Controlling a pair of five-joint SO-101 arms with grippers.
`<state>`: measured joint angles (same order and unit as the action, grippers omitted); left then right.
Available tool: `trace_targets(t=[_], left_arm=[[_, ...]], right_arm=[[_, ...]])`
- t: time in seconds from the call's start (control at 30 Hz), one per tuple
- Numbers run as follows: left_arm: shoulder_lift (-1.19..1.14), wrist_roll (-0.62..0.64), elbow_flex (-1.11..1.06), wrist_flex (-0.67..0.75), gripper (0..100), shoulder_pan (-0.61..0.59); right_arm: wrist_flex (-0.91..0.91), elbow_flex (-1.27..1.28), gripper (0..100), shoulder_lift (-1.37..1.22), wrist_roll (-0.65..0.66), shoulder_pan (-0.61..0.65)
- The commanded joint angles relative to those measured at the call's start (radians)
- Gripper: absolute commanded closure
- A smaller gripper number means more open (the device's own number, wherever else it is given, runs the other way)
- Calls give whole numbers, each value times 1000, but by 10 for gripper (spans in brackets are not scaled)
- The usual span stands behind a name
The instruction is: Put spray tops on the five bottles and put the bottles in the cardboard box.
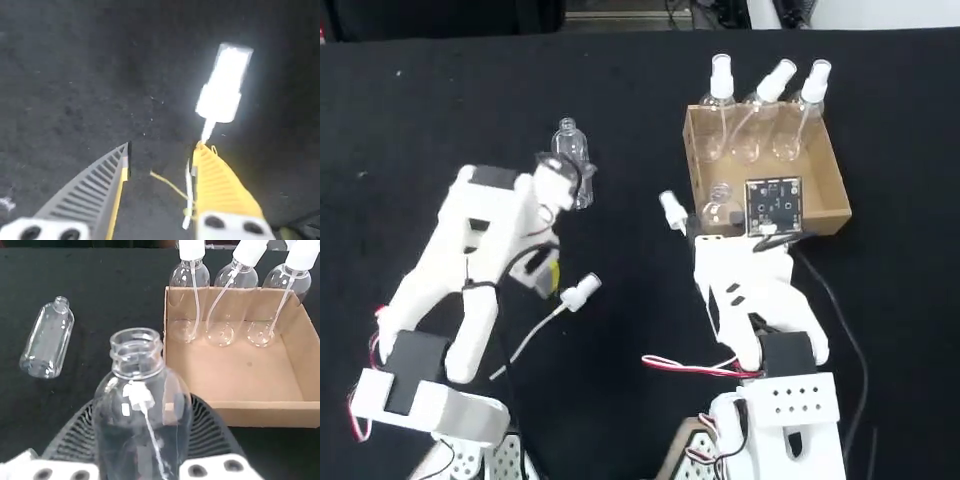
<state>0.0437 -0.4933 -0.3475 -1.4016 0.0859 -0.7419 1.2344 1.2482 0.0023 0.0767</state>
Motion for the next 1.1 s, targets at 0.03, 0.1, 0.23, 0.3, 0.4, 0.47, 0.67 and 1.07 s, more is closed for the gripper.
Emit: trace_targets(t=[0.03,0.1,0.23,0.3,0.4,0.47,0.67,1.07], left_arm=[[23,37,108,-95,800,157],[6,37,71,-71,798,199],[-75,41,41,11,716,216],[-110,43,42,57,679,209],[-149,41,68,92,694,209],[-166,37,93,92,703,209],[-264,35,108,115,704,182],[-299,41,237,-69,936,87]], right_arm=[[26,-10,988,25,-3,-31],[26,-10,988,25,-5,-60],[28,-10,988,27,-5,-87],[28,-10,988,27,-5,-84],[28,-8,988,27,-5,-84],[28,-8,988,27,-5,-84],[28,-8,988,27,-5,-83],[28,-8,988,27,-5,-83]])
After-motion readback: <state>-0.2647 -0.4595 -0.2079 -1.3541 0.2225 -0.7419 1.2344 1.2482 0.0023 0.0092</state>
